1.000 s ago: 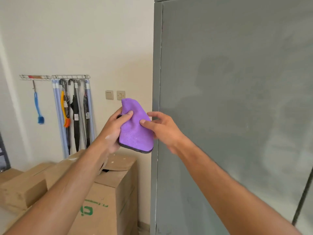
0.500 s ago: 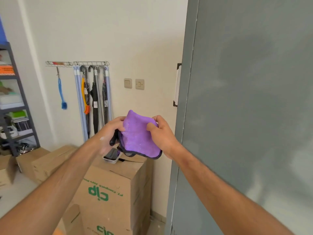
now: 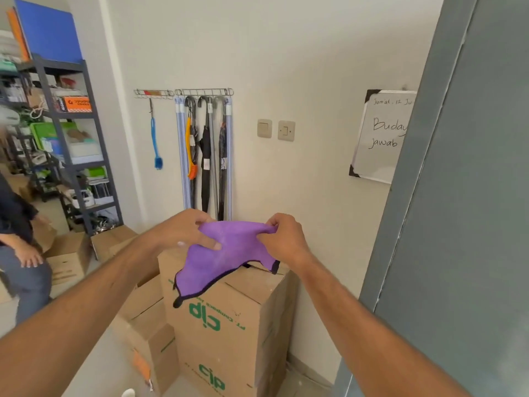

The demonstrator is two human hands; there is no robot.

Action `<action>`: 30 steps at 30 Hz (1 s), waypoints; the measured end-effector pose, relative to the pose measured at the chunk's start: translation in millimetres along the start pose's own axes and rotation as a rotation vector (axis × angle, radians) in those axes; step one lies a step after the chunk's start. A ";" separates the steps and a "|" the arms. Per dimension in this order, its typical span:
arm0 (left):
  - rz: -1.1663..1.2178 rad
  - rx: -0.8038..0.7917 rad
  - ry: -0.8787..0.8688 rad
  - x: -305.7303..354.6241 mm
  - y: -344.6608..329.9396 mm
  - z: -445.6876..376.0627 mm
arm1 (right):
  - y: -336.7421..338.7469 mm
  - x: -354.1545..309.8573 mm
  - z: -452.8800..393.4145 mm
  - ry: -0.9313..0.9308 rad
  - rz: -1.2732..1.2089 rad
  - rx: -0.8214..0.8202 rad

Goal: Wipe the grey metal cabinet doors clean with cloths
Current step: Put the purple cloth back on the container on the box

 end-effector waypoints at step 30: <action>0.479 -0.314 0.128 -161.0 62.8 -273.9 | -68.4 92.7 -189.6 -0.467 -0.354 0.137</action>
Point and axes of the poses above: each hand's wrist, its own z-axis away from the middle knuckle, its own y-axis out of the back of the hand, x = y × z, the point moved 5 cm from there along -z, towards the middle knuckle, and after that the axes turned 2 degrees about -x, right-handed, at the moved point
